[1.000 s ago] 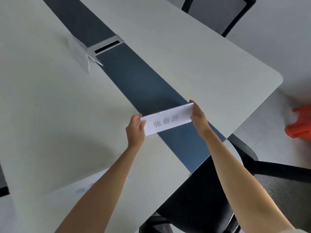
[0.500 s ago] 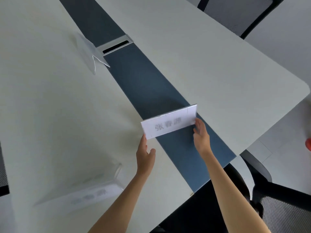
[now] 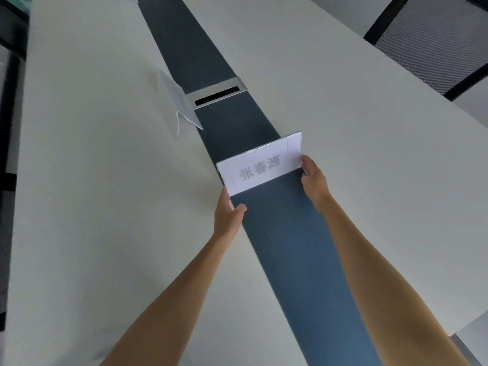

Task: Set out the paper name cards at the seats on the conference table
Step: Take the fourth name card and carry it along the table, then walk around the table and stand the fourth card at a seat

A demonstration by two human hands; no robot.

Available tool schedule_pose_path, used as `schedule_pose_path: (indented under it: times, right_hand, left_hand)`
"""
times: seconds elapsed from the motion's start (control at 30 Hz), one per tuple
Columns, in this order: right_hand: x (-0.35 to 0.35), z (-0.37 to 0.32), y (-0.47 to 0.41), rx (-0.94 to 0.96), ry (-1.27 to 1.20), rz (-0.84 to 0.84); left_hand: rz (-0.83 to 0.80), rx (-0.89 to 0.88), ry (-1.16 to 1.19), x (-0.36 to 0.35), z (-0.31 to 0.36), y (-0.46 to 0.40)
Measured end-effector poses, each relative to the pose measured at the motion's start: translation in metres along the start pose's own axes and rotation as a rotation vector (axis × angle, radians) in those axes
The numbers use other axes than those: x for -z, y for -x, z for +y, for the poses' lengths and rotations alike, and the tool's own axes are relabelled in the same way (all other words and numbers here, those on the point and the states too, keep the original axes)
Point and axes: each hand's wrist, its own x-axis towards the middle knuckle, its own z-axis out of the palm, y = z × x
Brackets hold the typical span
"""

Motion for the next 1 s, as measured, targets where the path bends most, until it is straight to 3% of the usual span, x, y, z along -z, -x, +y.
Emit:
schedule_pose_path:
  times: [0.4,0.73,1.0]
  right_hand:
    - [-0.01,-0.008,-0.032,0.031,-0.024,-0.023]
    - [-0.013,-0.019,-0.031,0.03,0.117,-0.093]
    - [-0.03,-0.029,0.066,-0.046,-0.042,-0.013]
  left_hand:
    - [0.04,-0.028,0.051,0.005,0.007,-0.039]
    - [-0.01,-0.017,-0.031,0.015,0.012,-0.042]
    - [-0.046,0.116,-0.179,0.045,0.02,-0.012]
